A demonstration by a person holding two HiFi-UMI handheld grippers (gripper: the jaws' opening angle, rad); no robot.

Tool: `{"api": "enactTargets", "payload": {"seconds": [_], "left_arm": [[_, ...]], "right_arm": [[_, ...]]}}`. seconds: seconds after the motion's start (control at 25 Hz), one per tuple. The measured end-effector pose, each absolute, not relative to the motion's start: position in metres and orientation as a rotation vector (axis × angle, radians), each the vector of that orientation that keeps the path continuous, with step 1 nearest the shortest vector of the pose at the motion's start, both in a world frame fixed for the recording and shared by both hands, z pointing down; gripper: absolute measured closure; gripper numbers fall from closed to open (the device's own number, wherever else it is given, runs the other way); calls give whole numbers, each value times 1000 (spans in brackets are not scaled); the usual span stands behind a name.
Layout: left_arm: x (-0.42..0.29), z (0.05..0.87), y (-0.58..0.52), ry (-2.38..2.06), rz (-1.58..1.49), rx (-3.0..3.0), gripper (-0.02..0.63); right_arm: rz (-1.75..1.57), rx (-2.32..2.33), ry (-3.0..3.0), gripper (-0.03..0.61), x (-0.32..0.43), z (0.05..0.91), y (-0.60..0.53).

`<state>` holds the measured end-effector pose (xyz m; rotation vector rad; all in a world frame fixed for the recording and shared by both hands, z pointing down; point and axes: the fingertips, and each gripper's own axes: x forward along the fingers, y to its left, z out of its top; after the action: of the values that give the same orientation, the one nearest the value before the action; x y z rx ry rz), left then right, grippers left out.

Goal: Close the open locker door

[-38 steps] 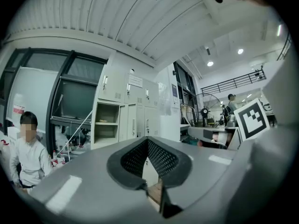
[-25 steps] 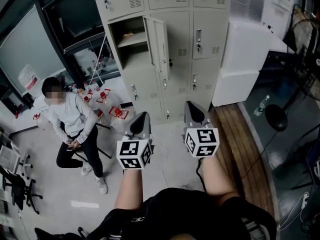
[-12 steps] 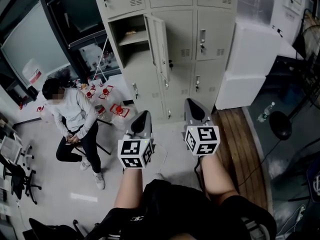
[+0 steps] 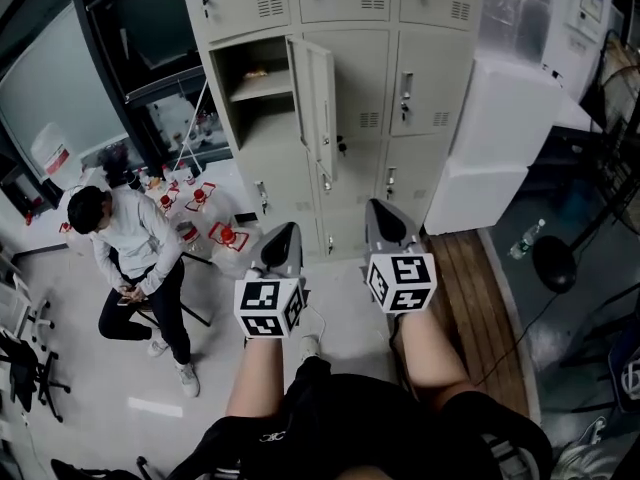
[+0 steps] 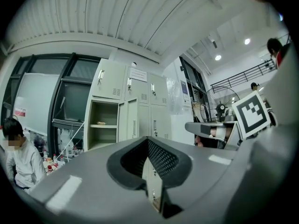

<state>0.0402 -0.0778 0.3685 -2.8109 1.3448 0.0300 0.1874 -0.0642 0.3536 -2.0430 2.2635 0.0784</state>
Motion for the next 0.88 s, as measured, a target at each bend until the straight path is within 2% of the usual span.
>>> {"api": "enactTargets", "payload": {"seconds": [0.88], "left_arm": [[62,348,-297,1121,9,-2906,612]], "right_arm": [[87,-2200,2097,570,212,326,-253]]}}
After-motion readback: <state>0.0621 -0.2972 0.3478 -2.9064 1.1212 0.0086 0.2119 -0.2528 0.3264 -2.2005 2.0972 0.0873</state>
